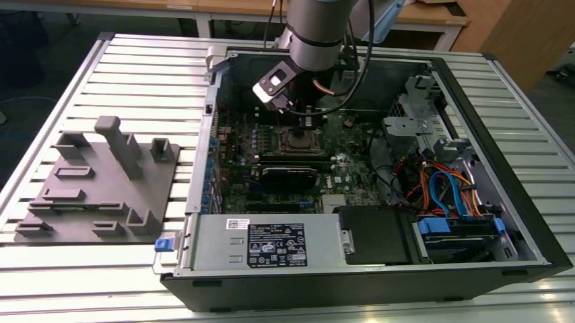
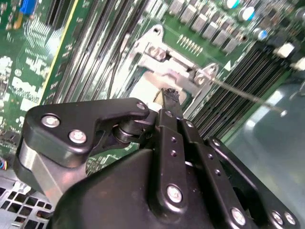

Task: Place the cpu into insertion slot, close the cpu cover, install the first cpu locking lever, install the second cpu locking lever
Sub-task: 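Close the cpu cover, then install the first cpu locking lever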

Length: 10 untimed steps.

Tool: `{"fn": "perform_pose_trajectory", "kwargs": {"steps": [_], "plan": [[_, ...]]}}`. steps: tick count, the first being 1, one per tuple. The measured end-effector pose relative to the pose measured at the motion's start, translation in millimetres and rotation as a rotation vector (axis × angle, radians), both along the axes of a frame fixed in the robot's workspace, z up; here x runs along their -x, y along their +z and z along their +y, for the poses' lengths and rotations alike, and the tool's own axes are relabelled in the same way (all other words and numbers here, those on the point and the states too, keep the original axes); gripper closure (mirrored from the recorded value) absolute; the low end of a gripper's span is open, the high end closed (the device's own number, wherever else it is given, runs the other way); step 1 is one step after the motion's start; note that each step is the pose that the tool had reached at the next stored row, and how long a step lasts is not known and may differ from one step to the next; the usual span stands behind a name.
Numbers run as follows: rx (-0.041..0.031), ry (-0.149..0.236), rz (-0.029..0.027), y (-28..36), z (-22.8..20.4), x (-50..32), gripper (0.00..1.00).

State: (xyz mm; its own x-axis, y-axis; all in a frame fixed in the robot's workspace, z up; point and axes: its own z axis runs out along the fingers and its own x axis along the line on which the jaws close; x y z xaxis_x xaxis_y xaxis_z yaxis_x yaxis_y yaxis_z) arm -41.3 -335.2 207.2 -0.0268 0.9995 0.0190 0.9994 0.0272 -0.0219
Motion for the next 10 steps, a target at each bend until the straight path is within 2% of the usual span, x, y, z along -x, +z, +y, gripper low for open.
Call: {"fn": "perform_pose_trajectory", "kwargs": {"steps": [10], "plan": [[-0.0001, 0.0, -0.0001, 0.0, 0.0, -1.3, 0.9]]}}
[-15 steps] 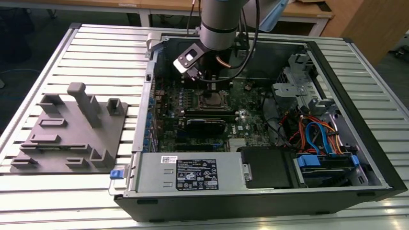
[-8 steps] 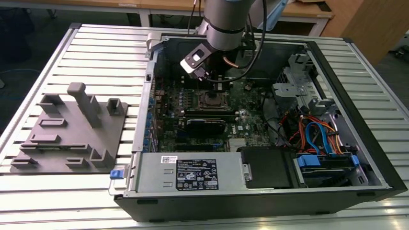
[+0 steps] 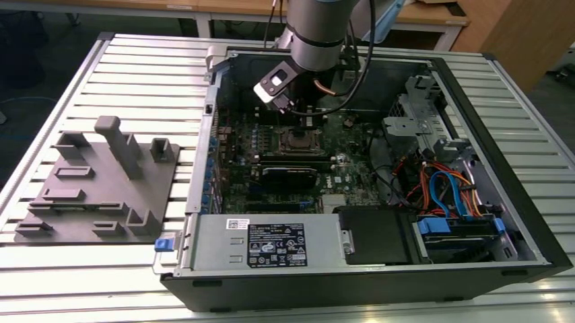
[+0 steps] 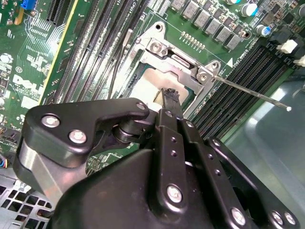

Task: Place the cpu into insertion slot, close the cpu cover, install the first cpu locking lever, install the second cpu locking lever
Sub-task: 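Install the first cpu locking lever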

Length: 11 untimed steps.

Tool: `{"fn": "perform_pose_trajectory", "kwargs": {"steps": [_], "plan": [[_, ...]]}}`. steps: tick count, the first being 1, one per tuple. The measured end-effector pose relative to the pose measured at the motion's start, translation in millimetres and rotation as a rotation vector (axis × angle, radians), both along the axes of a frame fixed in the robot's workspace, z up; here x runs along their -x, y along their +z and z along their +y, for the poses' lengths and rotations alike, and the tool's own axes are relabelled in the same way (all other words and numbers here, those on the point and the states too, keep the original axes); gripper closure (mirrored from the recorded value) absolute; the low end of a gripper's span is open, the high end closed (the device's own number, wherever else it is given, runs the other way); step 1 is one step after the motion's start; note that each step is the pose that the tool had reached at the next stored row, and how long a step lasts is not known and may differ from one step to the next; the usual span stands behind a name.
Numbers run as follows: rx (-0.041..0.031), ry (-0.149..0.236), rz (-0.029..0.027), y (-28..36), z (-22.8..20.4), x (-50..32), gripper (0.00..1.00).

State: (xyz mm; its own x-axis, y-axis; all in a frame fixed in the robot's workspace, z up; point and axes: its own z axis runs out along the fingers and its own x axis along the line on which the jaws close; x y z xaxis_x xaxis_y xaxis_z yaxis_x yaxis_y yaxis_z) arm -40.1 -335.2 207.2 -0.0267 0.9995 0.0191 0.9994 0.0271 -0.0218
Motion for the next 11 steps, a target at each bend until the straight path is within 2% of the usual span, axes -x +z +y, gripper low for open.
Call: {"fn": "perform_pose_trajectory", "kwargs": {"steps": [6, 11], "plan": [[0.0002, 0.0, 0.0001, 1.0, 0.0, 0.0, 0.9], [0.0, 0.0, 0.0, 9.6, 0.0, 0.0, 0.9]]}}
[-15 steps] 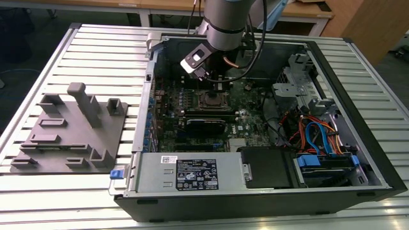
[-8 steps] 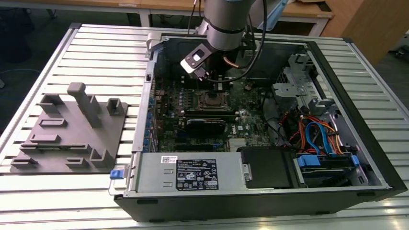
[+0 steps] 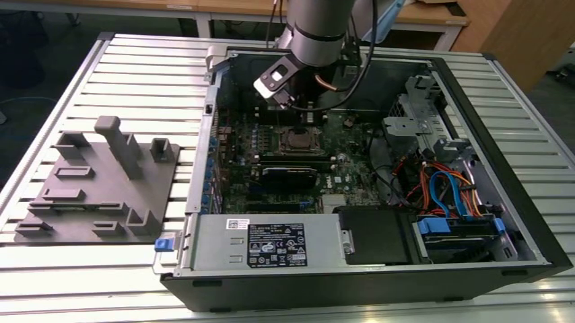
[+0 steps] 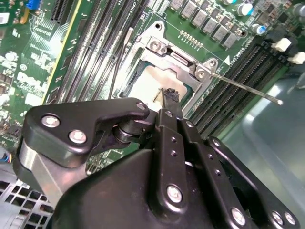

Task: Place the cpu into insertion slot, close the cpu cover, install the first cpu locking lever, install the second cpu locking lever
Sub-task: 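Install the first cpu locking lever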

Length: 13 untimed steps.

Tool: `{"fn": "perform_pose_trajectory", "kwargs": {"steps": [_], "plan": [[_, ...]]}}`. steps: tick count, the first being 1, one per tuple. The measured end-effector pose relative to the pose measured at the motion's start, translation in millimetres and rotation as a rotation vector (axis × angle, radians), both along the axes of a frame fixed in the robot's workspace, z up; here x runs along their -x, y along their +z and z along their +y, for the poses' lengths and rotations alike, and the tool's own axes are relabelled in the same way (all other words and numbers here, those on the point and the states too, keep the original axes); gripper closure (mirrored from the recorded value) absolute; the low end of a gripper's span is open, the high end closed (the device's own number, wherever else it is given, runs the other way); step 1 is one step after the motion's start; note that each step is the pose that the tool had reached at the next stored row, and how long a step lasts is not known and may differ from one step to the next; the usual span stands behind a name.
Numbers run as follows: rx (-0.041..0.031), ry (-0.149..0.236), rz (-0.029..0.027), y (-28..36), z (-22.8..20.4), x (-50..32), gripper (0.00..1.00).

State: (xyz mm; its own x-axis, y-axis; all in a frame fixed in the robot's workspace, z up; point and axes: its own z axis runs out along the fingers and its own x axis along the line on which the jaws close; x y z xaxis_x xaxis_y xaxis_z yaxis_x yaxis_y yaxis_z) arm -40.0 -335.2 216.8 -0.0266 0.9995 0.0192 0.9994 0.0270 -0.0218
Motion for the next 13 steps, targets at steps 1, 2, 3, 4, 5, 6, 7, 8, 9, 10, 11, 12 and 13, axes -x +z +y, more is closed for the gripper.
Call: {"fn": "perform_pose_trajectory", "kwargs": {"steps": [1, 2, 3, 4, 5, 6, 7, 8, 9, 10, 11, 12, 13], "plan": [[0.0001, 0.0, 0.0001, 2.8, 0.0, 0.0, 0.9], [-0.0001, 0.0, 0.0, 6.0, 0.0, 0.0, 0.9], [0.0, 0.0, 0.0, 9.2, 0.0, 0.0, 0.9], [0.0001, 0.0, 0.0, 12.5, 0.0, 0.0, 0.9], [0.0, 0.0, 0.0, 15.8, 0.0, 0.0, 0.9], [0.0001, 0.0, 0.0, 19.3, 0.0, 0.0, 0.9], [-0.0001, 0.0, -0.0001, 22.9, 0.0, 0.0, 0.9], [0.0001, 0.0, 0.0001, 26.0, 0.0, 0.0, 0.9], [0.0, 0.0, 0.0, 29.2, 0.0, 0.0, 0.9], [-0.0001, 0.0, -0.0001, 32.1, 0.0, 0.0, 0.9], [0.0001, 0.0, 0.0001, 34.0, 0.0, 0.0, 0.9], [0.0, 0.0, 0.0, 34.4, 0.0, 0.0, 0.9], [-0.0001, 0.0, -0.0001, 34.4, 0.0, 0.0, 0.9]]}}
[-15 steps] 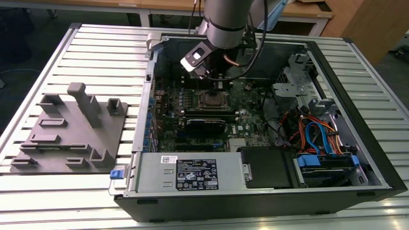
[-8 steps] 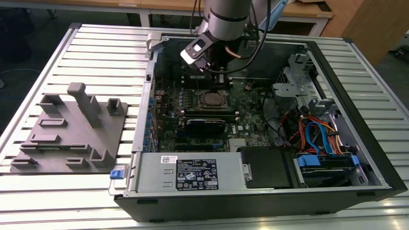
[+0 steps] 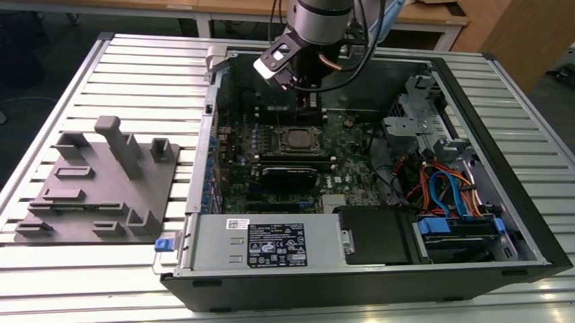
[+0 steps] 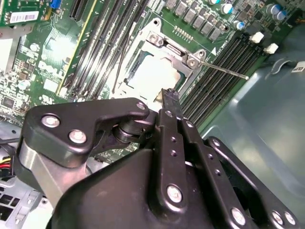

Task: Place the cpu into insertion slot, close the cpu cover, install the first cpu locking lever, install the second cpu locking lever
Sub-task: 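Install the first cpu locking lever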

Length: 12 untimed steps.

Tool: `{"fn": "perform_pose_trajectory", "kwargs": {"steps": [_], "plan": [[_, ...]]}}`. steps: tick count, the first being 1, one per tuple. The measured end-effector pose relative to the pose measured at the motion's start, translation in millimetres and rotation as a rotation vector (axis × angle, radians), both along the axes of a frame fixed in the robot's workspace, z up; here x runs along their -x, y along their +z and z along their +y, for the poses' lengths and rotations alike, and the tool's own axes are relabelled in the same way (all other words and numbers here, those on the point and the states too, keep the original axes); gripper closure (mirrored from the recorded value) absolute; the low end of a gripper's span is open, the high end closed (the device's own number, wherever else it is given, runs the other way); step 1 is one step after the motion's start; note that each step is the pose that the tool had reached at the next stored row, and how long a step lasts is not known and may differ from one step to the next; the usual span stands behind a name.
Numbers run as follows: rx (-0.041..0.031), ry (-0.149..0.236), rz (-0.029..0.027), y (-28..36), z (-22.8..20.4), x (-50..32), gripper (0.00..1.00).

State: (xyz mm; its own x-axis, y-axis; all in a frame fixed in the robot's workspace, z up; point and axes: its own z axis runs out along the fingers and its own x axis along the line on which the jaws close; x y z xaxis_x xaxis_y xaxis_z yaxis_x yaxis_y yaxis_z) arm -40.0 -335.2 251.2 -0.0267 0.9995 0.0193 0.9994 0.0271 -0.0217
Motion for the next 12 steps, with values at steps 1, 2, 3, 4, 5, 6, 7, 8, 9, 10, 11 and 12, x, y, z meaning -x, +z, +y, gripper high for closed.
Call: {"fn": "perform_pose_trajectory", "kwargs": {"steps": [1, 2, 3, 4, 5, 6, 7, 8, 9, 10, 11, 12], "plan": [[-0.0001, 0.0, 0.0, 0.0, 0.0, 0.0, 0.9], [0.0001, 0.0, 0.0001, 0.4, 0.0, 0.0, 0.9], [0.0001, 0.0, 0.0001, 0.8, 0.0, 0.0, 0.9], [0.0001, 0.0, 0.0001, 0.8, 0.0, 0.0, 0.9], [0.0001, 0.0, 0.0001, 0.9, 0.0, 0.0, 0.9], [0.0001, 0.0, 0.0, 0.9, 0.0, 0.0, 0.9], [0.0001, 0.0, 0.0001, 0.9, 0.0, 0.0, 0.9], [0.0001, 0.0, 0.0001, 1.0, 0.0, 0.0, 0.9], [0.0001, 0.0, 0.0001, 1.0, 0.0, 0.0, 0.9], [0.0001, 0.0, 0.0001, 1.0, 0.0, 0.0, 0.9], [0.0001, 0.0, 0.0001, 1.0, 0.0, 0.0, 0.9], [0.0001, 0.0, 0.0001, 1.1, 0.0, 0.0, 0.9]]}}
